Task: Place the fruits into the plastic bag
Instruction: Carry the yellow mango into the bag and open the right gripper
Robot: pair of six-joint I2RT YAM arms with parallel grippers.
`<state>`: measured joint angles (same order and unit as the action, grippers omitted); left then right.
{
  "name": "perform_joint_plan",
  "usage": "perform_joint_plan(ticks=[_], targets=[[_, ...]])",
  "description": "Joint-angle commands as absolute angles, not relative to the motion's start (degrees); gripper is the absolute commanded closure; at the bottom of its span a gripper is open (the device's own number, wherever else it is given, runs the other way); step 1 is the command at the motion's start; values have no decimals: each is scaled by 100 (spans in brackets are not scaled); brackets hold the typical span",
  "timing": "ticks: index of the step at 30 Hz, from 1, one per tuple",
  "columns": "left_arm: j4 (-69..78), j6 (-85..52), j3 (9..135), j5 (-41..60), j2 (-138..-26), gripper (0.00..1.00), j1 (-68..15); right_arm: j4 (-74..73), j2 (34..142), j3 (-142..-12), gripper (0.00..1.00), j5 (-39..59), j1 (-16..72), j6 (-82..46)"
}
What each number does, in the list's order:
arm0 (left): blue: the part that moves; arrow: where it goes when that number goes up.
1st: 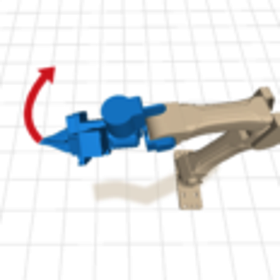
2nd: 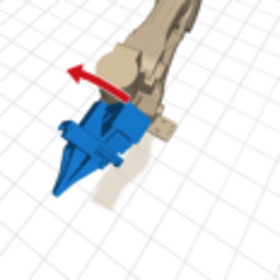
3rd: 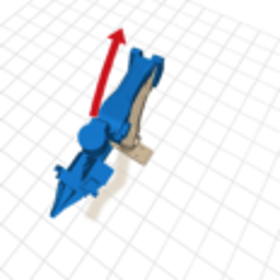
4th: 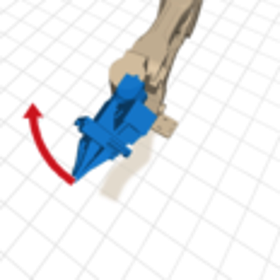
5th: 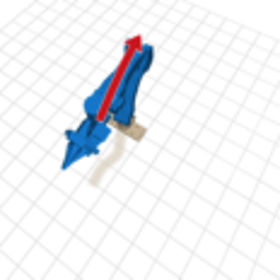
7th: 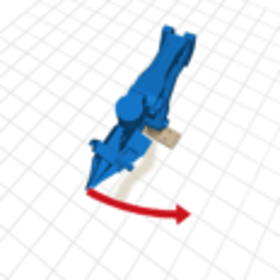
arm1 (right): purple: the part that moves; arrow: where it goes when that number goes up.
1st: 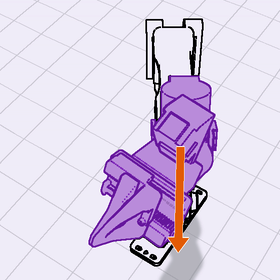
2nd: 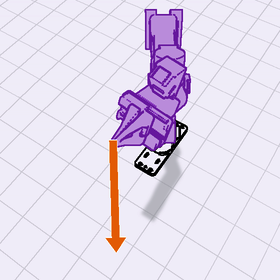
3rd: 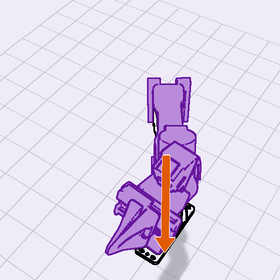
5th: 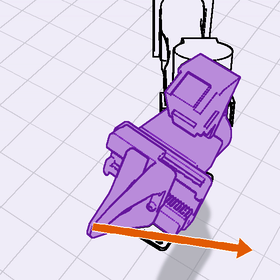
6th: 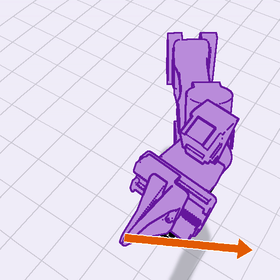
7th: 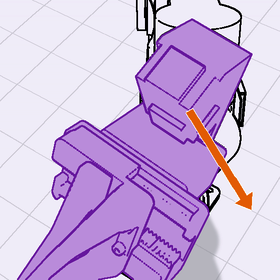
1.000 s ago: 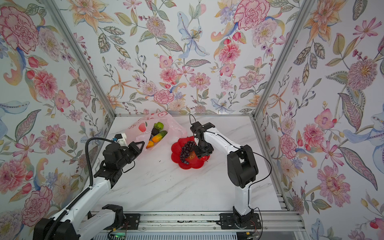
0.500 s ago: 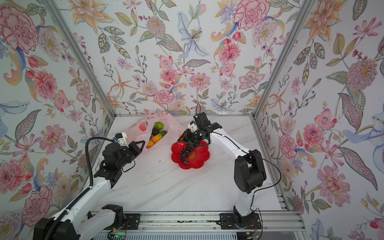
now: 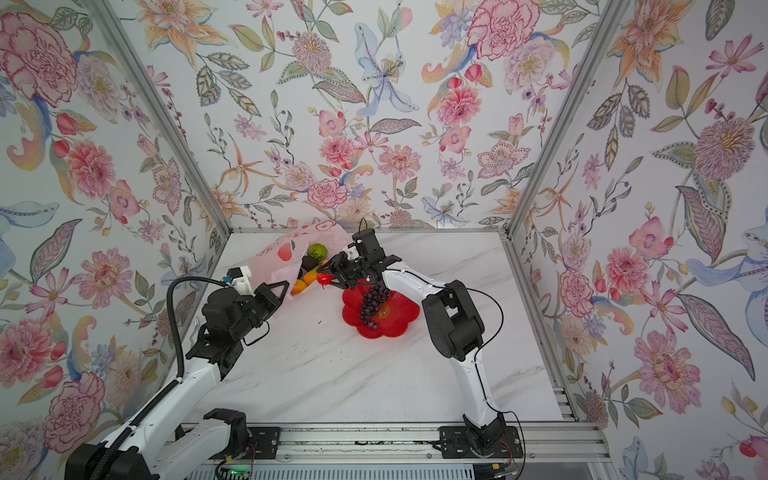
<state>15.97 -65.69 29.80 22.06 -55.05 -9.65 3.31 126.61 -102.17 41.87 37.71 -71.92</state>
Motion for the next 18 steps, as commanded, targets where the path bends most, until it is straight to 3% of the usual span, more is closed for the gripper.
perform_joint_plan(ticks=[1,12,18], targets=[[1766,-6696,2816,2124,-5395,100,-992,432,13078,-10949,62,4069,3897,-7258],[1623,-6537,3008,2240,-5531,100,-1010,1366,14758,-13444,55,4043,4149,-7416],[1477,-6420,3072,2297,-5546,100,-1015,1191,15055,-13693,47,4069,4228,-7618]])
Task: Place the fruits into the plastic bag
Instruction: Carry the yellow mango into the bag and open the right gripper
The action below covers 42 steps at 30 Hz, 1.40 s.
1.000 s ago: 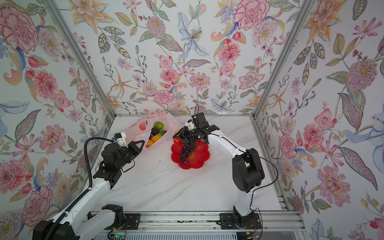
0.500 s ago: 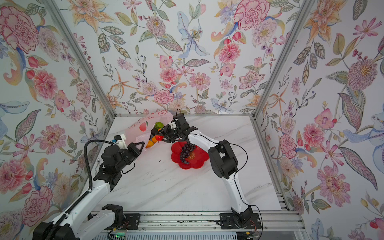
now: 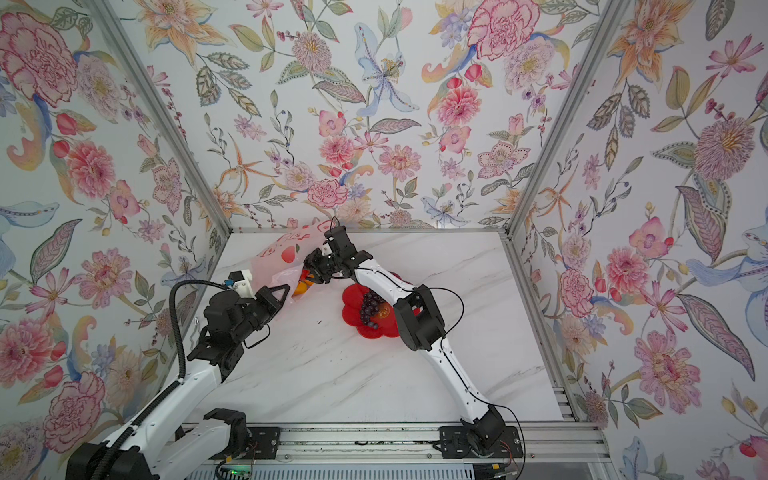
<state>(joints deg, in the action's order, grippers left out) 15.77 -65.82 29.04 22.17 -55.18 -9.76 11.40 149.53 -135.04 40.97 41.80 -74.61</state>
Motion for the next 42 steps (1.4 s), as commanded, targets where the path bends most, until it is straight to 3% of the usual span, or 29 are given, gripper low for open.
perform_joint_plan(ticks=[1,6,29,42], targets=[[1471,-6416,3083,2302,-5558,100,-1007,1159,15059,-13693,44,4070,4236,-7620],[1460,-6398,3082,2316,-5573,100,-994,1153,15042,-13720,1,4087,4271,-7524],[1480,-6399,3043,2268,-5504,100,-882,2449,14358,-13715,1,3836,4243,-6335],[1498,-6337,3058,2438,-5529,100,-604,4769,12660,-12569,1,2669,4216,-4518]])
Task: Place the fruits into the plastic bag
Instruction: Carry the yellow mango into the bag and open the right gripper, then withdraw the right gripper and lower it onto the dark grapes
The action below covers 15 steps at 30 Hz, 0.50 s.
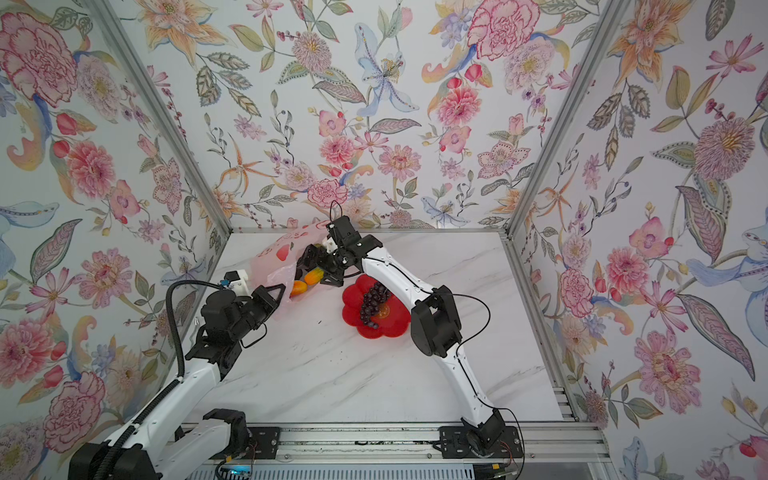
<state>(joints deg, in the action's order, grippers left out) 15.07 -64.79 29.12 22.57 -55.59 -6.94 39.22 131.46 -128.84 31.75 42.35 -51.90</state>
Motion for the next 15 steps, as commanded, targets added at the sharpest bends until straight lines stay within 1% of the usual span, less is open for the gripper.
perform_joint_plan(ticks=[1,5,9,11,12,15], targets=[[1505,-6332,3058,2457,-5543,100,-585,4918,12441,-12348,1,2508,4216,-4412],[1523,-6331,3041,2496,-5547,100,-562,5176,11570,-11250,1,1892,4164,-4197],[1565,-6372,2995,2530,-5537,100,-553,5159,10860,-9907,1,1455,3810,-4364],[1573,-6384,2977,2540,-5533,100,-561,5112,10759,-9548,1,1346,3740,-4394],[1588,-6398,2964,2541,-5529,100,-554,5085,10777,-9428,1,1325,3530,-4403],[1628,-6457,2931,2557,-5529,100,-554,4956,10965,-9319,1,1322,3391,-4450]])
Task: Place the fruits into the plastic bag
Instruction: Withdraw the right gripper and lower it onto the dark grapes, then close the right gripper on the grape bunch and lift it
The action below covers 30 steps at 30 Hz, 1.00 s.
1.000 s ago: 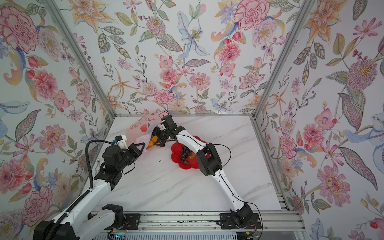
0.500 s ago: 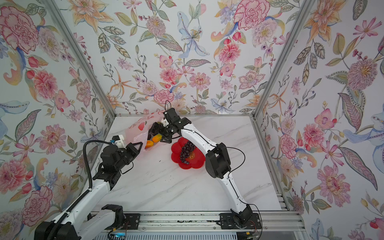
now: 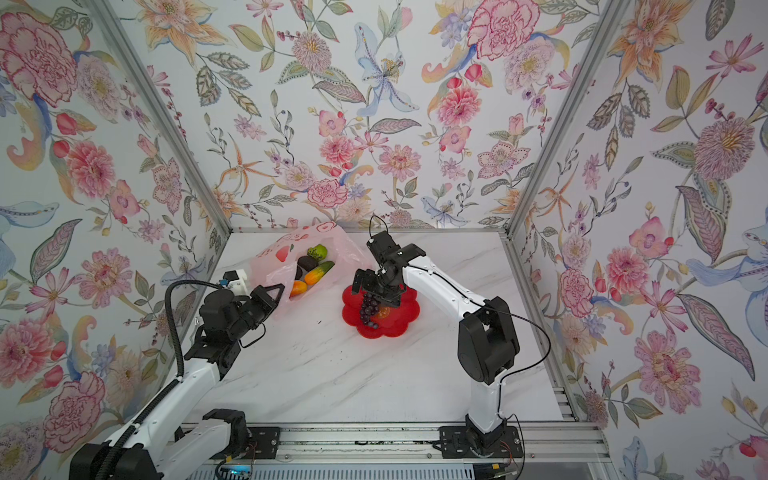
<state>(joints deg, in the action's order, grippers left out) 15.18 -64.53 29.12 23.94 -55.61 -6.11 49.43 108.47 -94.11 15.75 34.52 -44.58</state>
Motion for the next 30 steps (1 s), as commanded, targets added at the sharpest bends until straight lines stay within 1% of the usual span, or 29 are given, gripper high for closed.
perform_joint_plan(ticks=[1,4,8,20,30], targets=[[1640,-6476,2927,2558,-5525,100,-553,4878,11070,-9316,1,1386,3352,-4488],[1643,-6512,2923,2541,-5471,100,-554,4691,11308,-9322,0,1390,3264,-4571],[1567,-6530,2890,2531,-5400,100,-554,4354,11674,-9434,4,1581,3134,-4769],[1365,-6521,2874,2374,-5206,100,-554,4369,12744,-10311,6,1591,3085,-4987],[1294,-6495,2875,2347,-5196,100,-554,4374,13224,-10528,10,1537,3125,-5059]])
